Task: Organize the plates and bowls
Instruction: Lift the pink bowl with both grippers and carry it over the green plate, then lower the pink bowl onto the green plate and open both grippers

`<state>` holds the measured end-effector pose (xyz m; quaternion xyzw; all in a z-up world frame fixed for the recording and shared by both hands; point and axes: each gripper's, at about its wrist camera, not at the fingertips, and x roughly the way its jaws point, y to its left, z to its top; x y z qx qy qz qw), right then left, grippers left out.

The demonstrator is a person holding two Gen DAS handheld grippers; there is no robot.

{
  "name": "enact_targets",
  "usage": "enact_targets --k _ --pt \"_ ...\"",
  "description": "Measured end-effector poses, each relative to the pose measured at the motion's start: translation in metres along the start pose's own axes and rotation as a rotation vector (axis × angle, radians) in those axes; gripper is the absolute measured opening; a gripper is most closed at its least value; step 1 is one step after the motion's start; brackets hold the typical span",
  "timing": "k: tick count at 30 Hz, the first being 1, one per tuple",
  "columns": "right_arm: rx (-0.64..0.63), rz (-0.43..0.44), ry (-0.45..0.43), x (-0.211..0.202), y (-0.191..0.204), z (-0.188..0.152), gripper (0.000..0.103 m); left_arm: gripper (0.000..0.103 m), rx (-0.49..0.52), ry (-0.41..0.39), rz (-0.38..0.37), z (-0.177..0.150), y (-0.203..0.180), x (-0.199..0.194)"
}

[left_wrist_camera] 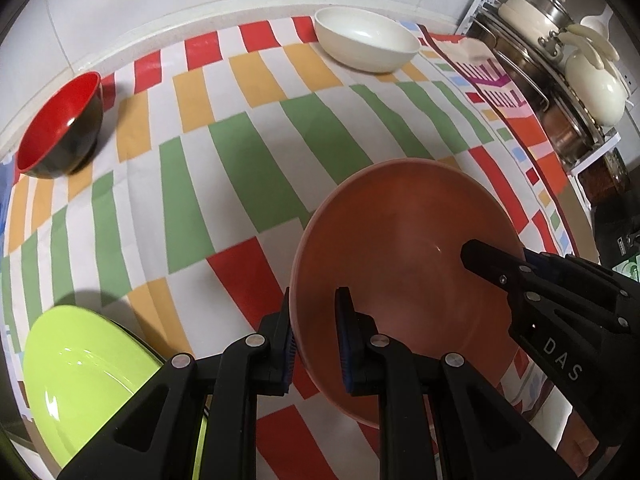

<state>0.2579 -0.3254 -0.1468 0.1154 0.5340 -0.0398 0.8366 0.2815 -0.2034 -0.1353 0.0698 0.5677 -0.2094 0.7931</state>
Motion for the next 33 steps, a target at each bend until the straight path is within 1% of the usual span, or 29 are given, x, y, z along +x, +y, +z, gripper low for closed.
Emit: enact_targets --k 13,26,28,29,31,33 --pt "0.01 0.005 0.039 0.011 -0.011 -0.009 0.014 0.019 -0.006 0.032 0.001 -0.006 -0.007 0.011" --pt "0.021 0.023 0.053 0.016 -0.016 -0.011 0.014 0.021 -0.008 0.026 0.003 -0.004 -0.009 0.013" --pt "0.026 0.028 0.054 0.016 -0.017 -0.011 0.014 0.025 -0.009 0.026 -0.001 -0.003 -0.01 0.014" --pt "0.029 0.031 0.055 0.017 -0.017 -0.011 0.014 0.028 -0.01 0.024 0.0 -0.003 -0.01 0.013" --pt "0.035 0.037 0.064 0.018 -0.018 -0.01 0.015 0.031 -0.012 0.012 0.016 -0.002 -0.01 0.012" --pt "0.037 0.04 0.074 0.02 -0.019 -0.009 0.021 0.037 -0.013 -0.002 0.027 0.0 -0.009 0.009"
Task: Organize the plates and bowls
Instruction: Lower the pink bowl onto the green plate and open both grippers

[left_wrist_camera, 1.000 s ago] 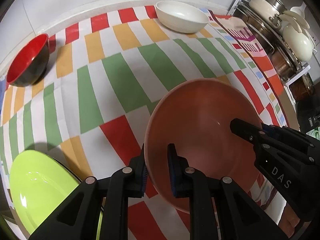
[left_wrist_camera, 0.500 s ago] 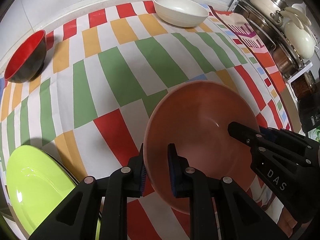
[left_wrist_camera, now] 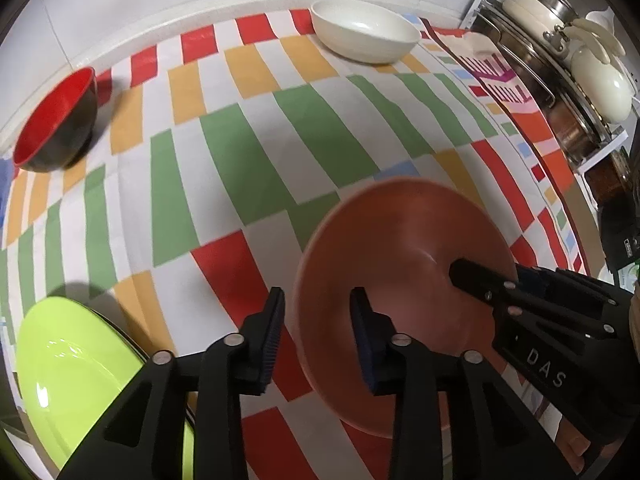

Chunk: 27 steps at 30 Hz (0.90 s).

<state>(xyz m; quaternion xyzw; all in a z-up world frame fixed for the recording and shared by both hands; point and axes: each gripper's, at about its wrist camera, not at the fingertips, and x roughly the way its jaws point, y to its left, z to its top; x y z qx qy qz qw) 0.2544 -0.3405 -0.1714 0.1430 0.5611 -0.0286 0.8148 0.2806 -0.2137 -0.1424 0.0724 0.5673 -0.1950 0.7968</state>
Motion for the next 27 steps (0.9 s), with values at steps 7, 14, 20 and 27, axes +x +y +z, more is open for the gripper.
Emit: enact_targets --k 7,14,20,27 --pt "-0.011 -0.021 -0.06 -0.018 0.0 0.005 0.028 0.045 0.01 -0.083 0.04 0.009 0.004 -0.021" --pt "0.004 -0.017 -0.183 -0.05 -0.003 0.019 0.044 0.057 0.061 -0.2 0.076 0.028 0.0 -0.052" --pt "-0.005 -0.037 -0.262 -0.066 -0.004 0.038 0.046 0.057 0.064 -0.255 0.097 0.052 0.0 -0.066" --pt "-0.021 -0.032 -0.321 -0.073 -0.008 0.065 0.046 0.063 0.069 -0.301 0.115 0.08 -0.003 -0.076"
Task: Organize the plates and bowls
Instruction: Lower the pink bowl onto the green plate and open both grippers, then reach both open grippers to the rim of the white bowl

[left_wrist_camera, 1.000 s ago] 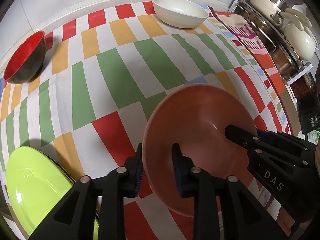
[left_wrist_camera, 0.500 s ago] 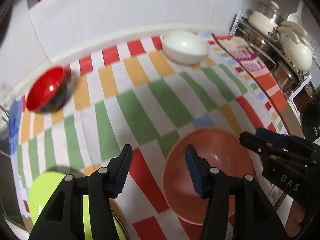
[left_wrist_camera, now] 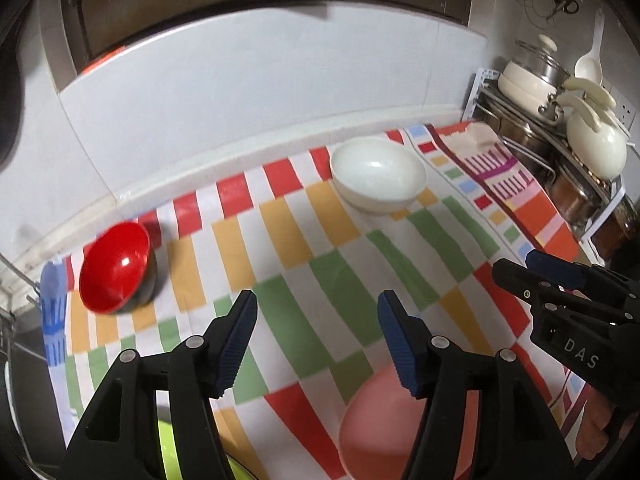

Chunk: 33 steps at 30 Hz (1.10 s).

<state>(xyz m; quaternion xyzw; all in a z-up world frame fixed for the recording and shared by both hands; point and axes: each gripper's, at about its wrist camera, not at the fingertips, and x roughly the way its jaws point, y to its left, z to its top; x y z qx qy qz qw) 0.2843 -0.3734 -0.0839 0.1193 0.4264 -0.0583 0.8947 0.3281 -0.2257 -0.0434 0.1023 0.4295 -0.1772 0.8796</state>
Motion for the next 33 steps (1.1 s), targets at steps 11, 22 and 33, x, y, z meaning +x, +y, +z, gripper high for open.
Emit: enact_targets --k 11,22,33 --pt "-0.008 -0.001 -0.075 0.009 -0.006 0.043 0.046 0.065 0.009 -0.021 -0.005 0.045 0.0 0.02" --pt "0.012 0.002 -0.081 0.039 -0.011 0.077 0.046 0.065 0.036 -0.022 0.0 0.085 0.002 0.055" --pt "0.041 -0.023 -0.037 0.087 -0.026 0.098 0.046 0.065 0.065 0.053 -0.029 0.108 -0.008 0.117"
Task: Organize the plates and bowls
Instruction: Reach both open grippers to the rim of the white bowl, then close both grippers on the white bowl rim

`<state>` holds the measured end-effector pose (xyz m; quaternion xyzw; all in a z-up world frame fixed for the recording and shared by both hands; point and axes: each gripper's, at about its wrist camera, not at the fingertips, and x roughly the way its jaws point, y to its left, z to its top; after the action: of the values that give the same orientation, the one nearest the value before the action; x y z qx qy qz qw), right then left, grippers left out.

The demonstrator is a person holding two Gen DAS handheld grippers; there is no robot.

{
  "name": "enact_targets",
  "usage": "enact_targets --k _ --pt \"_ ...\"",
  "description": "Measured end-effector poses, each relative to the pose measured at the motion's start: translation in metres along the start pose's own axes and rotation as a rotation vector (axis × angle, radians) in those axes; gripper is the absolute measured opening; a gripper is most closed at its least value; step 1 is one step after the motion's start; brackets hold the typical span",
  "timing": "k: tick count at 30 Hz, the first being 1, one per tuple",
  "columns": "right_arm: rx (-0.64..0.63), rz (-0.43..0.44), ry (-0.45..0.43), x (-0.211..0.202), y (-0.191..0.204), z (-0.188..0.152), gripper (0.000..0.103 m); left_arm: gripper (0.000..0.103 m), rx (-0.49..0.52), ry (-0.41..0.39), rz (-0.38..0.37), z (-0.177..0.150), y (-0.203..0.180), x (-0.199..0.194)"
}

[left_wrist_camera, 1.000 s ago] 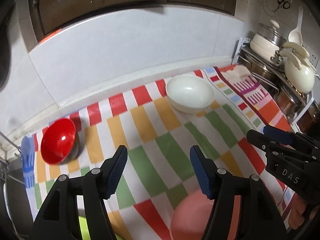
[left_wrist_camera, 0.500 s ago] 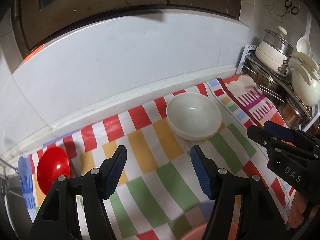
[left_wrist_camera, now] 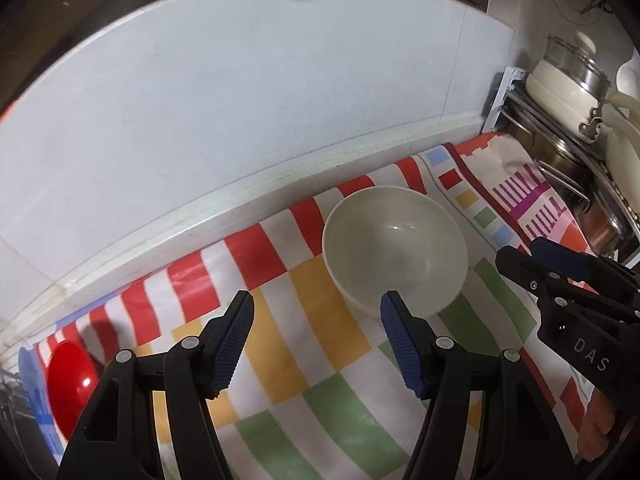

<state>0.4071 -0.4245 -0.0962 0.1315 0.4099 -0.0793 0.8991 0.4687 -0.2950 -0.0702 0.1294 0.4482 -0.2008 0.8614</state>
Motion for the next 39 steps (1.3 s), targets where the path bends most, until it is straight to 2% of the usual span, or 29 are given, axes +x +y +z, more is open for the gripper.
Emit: enact_targets --k 7,14,19,23,26,30,35,39 --pt "0.007 -0.004 0.047 0.032 -0.003 0.005 0.046 0.065 0.007 0.039 -0.007 0.012 -0.002 0.036" --pt "0.019 -0.002 0.09 0.059 -0.005 0.007 0.046 0.064 0.034 0.076 0.018 0.023 -0.004 0.068" --pt "0.018 -0.013 0.109 0.074 -0.005 0.011 0.046 0.059 0.048 0.101 0.036 0.028 -0.005 0.088" --pt "0.03 -0.018 0.134 0.086 -0.006 0.012 0.045 0.049 0.049 0.13 0.042 0.029 -0.006 0.102" --pt "0.031 -0.022 0.154 0.093 -0.006 0.011 0.037 0.041 0.05 0.143 0.038 0.029 -0.007 0.109" --pt "0.044 -0.014 0.171 0.098 -0.007 0.01 0.032 0.032 0.044 0.158 0.005 0.029 -0.009 0.115" --pt "0.08 0.03 0.211 0.105 -0.009 0.009 0.019 0.022 0.066 0.163 -0.013 0.031 -0.016 0.118" --pt "0.08 0.029 0.223 0.108 -0.007 0.01 0.015 0.021 0.052 0.163 -0.015 0.035 -0.017 0.119"
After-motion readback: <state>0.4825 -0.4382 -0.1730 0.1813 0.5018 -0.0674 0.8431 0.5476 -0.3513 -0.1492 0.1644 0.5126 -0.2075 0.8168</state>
